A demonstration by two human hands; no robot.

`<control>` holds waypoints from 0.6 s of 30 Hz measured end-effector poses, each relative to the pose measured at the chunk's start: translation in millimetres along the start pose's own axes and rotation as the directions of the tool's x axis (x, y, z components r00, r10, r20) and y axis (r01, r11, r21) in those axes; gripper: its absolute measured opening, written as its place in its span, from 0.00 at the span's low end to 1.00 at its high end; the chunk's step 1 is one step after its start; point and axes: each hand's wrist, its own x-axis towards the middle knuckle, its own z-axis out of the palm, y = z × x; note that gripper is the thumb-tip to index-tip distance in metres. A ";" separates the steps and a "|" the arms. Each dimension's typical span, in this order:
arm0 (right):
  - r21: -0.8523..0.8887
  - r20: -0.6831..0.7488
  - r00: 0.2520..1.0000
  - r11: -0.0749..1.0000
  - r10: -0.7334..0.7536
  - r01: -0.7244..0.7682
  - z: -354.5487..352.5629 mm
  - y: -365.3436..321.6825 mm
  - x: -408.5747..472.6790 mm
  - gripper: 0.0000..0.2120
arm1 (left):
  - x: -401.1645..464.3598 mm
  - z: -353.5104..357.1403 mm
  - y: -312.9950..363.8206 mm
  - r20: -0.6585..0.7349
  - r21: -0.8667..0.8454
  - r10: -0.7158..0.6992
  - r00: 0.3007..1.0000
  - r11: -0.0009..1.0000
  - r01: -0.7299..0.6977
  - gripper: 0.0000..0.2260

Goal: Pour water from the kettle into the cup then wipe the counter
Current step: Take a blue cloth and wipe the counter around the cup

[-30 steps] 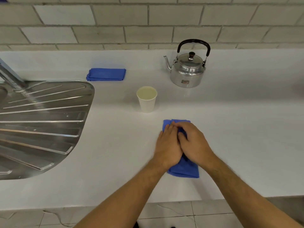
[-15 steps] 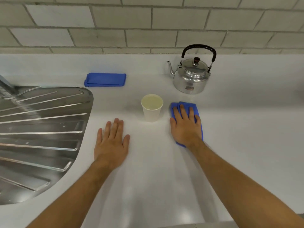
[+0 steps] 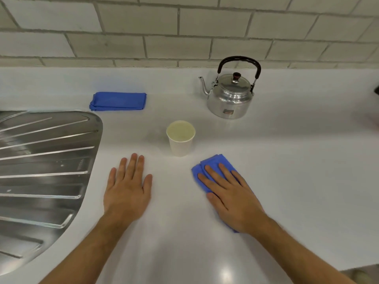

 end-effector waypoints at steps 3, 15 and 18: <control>-0.025 -0.049 0.995 0.996 0.088 -0.090 -6.0 31.0 12.4 0.24 | -0.2 -0.3 0.8 0.001 0.000 -0.003 1.000 1.000 0.003 0.29; 0.133 -0.093 0.721 0.726 0.687 -0.674 -27.6 101.0 148.6 0.29 | -2.8 -2.7 3.1 -0.030 0.024 -0.008 1.000 1.000 0.009 0.31; 0.035 -0.100 0.848 0.853 0.521 -0.520 -28.6 103.4 130.7 0.30 | -2.3 -3.8 3.1 -0.019 0.013 -0.011 1.000 1.000 0.012 0.30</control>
